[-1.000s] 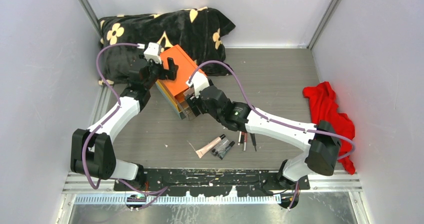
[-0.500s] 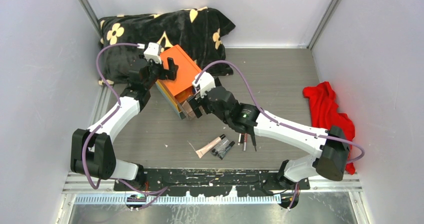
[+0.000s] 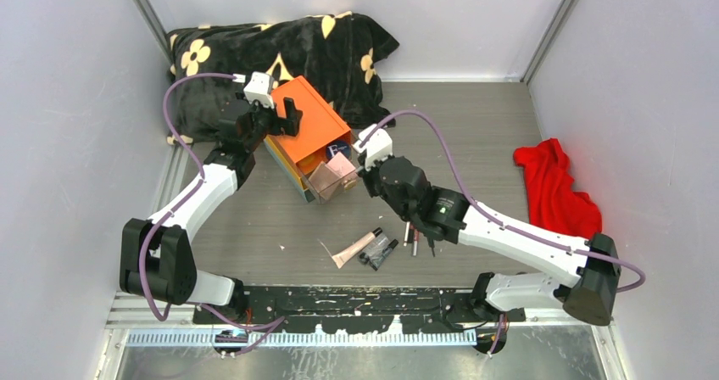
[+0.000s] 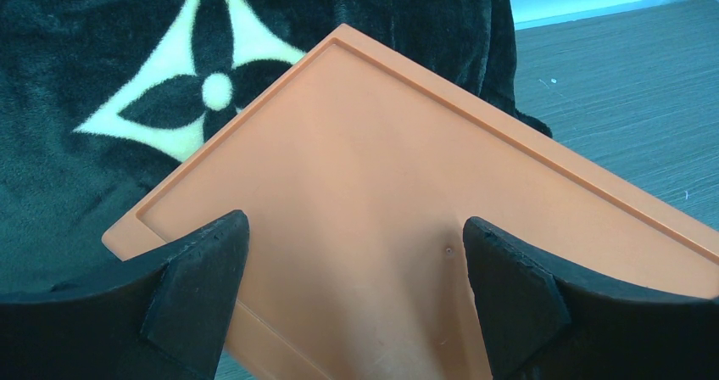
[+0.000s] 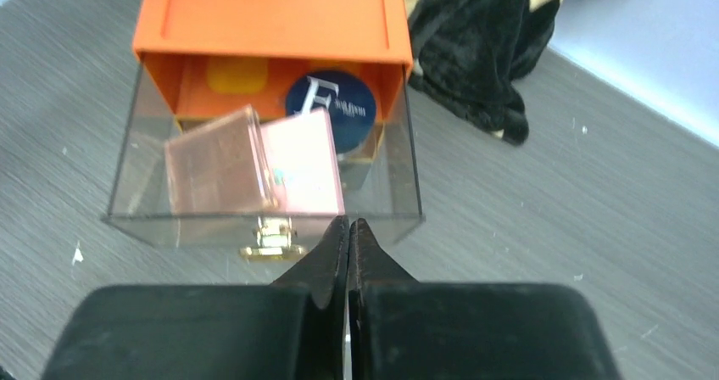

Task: Organize the makeup
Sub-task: Close the drawer in the storage box.

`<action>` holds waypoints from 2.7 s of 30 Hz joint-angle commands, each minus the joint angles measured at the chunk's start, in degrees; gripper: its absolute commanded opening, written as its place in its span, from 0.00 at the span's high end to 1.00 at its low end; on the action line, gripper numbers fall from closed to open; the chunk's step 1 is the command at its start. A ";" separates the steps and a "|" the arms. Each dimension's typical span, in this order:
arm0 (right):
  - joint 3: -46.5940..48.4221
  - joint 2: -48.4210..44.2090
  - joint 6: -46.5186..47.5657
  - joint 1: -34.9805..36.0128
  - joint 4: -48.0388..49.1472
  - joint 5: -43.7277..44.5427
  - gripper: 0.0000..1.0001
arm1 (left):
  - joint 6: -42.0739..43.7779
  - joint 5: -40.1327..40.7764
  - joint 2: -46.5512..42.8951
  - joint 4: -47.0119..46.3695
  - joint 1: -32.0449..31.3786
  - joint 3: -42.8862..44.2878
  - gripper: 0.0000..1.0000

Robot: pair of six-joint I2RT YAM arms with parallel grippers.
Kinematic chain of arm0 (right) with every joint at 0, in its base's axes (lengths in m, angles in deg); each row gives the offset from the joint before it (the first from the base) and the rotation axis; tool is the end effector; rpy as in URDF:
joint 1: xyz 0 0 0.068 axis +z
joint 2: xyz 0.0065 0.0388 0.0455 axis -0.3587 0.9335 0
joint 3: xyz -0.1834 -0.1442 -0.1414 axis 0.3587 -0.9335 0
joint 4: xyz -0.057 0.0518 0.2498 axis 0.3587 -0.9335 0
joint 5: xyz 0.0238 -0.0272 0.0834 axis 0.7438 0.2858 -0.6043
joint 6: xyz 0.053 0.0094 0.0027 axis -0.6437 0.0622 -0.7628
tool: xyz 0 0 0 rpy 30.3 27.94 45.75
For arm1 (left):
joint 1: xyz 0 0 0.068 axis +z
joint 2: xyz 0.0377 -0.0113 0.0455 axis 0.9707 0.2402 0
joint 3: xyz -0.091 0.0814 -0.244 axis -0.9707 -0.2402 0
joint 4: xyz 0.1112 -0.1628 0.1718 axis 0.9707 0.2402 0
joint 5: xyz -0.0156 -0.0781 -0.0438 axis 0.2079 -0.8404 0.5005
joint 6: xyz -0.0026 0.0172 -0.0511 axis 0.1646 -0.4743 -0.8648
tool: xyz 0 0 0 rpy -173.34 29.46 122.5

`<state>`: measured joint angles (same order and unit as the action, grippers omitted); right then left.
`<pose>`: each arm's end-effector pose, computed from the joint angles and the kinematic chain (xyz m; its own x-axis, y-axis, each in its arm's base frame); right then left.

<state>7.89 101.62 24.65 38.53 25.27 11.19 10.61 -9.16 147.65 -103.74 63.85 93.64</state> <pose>0.1560 0.2324 0.3502 -0.1185 -0.2606 -0.9582 -0.5365 0.8288 -0.1590 0.3215 -0.0739 0.3055 -0.2037 -0.0538 -0.9775 0.3019 0.9464 -0.1150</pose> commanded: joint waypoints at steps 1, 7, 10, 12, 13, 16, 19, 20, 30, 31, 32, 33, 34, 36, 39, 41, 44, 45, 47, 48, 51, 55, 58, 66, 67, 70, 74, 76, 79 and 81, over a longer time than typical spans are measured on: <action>-5.30 -4.40 -3.31 0.01 0.30 1.42 0.99 | -3.25 2.22 3.34 17.51 1.27 -3.96 0.03; -9.95 -5.17 -5.98 -0.04 1.06 -1.11 0.99 | -3.24 2.20 3.62 17.45 1.26 -3.79 0.03; -10.25 -3.81 -5.85 0.00 3.01 -1.49 0.99 | -3.10 2.45 3.66 17.51 1.26 -3.88 0.03; -9.99 -2.69 -5.46 0.01 4.68 -1.43 0.99 | -3.11 2.48 3.68 17.51 1.27 -3.93 0.03; -9.76 -2.08 -5.22 -0.04 5.39 -1.38 0.99 | -3.20 2.42 3.69 17.45 1.26 -3.92 0.03; -8.93 0.08 -4.39 -0.02 7.51 -1.18 0.99 | -3.29 2.32 3.75 17.37 1.26 -3.99 0.03; -8.23 2.62 -3.73 -0.22 10.41 -1.00 1.00 | -3.13 2.48 3.75 17.22 1.28 -4.25 0.03; -8.22 3.63 -3.58 -0.49 11.54 -0.96 0.99 | -3.16 2.44 3.82 17.10 1.28 -4.40 0.03; -4.38 8.78 -2.67 -4.67 18.70 -3.17 0.99 | -3.35 2.18 4.14 16.30 1.24 -4.95 0.03; -3.66 9.51 -2.55 -5.22 18.85 -3.95 0.99 | -3.37 2.16 4.23 16.20 1.32 -5.03 0.03; -2.82 10.23 -2.41 -5.65 18.98 -4.53 0.99 | -3.41 2.21 4.22 16.19 1.31 -5.12 0.03; -2.13 10.95 -2.19 -6.08 19.17 -5.08 0.99 | -3.42 2.22 4.19 16.15 1.24 -5.10 0.03; -1.44 11.60 -2.05 -6.37 19.44 -5.61 0.99 | -3.43 2.22 4.18 16.10 1.26 -5.08 0.03; 0.02 13.61 -1.94 -6.99 19.89 -6.70 0.99 | -3.53 2.21 4.11 16.02 1.29 -5.17 0.03; 2.21 16.58 -1.93 -7.62 20.09 -8.52 0.99 | -3.59 2.20 4.00 15.93 1.26 -5.17 0.03; 3.40 18.41 -1.98 -7.88 20.54 -9.64 0.99 | -3.59 2.22 3.76 16.01 1.26 -5.13 0.03; 4.65 20.90 -2.26 -8.11 21.41 -10.89 0.99 | -3.38 2.30 3.43 16.19 1.26 -5.11 0.03; 5.14 21.66 -2.36 -8.16 21.54 -11.07 0.99 | -3.26 2.38 3.28 16.26 1.29 -5.19 0.03; 5.91 22.88 -2.51 -8.37 21.78 -11.40 0.99 | -3.23 2.48 3.12 16.15 1.29 -5.32 0.03; 6.24 23.36 -2.61 -8.44 21.90 -11.45 0.99 | -3.22 2.47 3.04 16.19 1.27 -5.41 0.03; 6.28 24.04 -2.64 -8.60 22.90 -11.35 0.99 | -3.25 2.39 3.15 16.18 1.29 -5.48 0.03; 6.68 24.99 -2.39 -9.20 23.92 -11.52 0.99 | -3.36 2.30 3.42 15.92 1.31 -5.57 0.03; 7.22 25.42 -2.11 -9.43 23.47 -11.70 0.99 | -3.26 2.31 3.64 15.91 1.22 -5.42 0.03; 1.45 18.87 -3.27 -9.48 20.19 -10.58 0.82 | -3.03 2.56 3.44 16.28 1.25 -5.26 0.03; -0.28 17.31 -3.60 -9.50 20.20 -10.32 0.77 | -3.07 2.63 3.39 16.24 1.27 -5.30 0.03; -4.39 13.14 -4.16 -9.47 18.94 -10.49 0.61 | -3.07 2.74 3.51 16.36 1.30 -5.10 0.03; -8.77 10.27 -3.96 -9.45 18.12 -12.17 0.46 | -3.11 2.92 3.69 16.37 1.25 -4.67 0.03; -10.63 10.34 -3.89 -9.45 19.23 -13.91 0.39 | -3.02 2.90 3.77 16.28 1.26 -4.43 0.03; -12.85 11.71 -3.69 -9.41 23.33 -19.10 0.22 | -2.98 3.09 4.02 16.04 1.29 -4.39 0.03; -14.34 13.00 -3.93 -9.47 27.45 -21.31 0.16 | -2.97 3.12 4.19 15.85 1.29 -4.49 0.03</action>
<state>-4.37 113.27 20.95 29.11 44.24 -3.82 10.61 -9.11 147.78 -105.48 63.90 92.90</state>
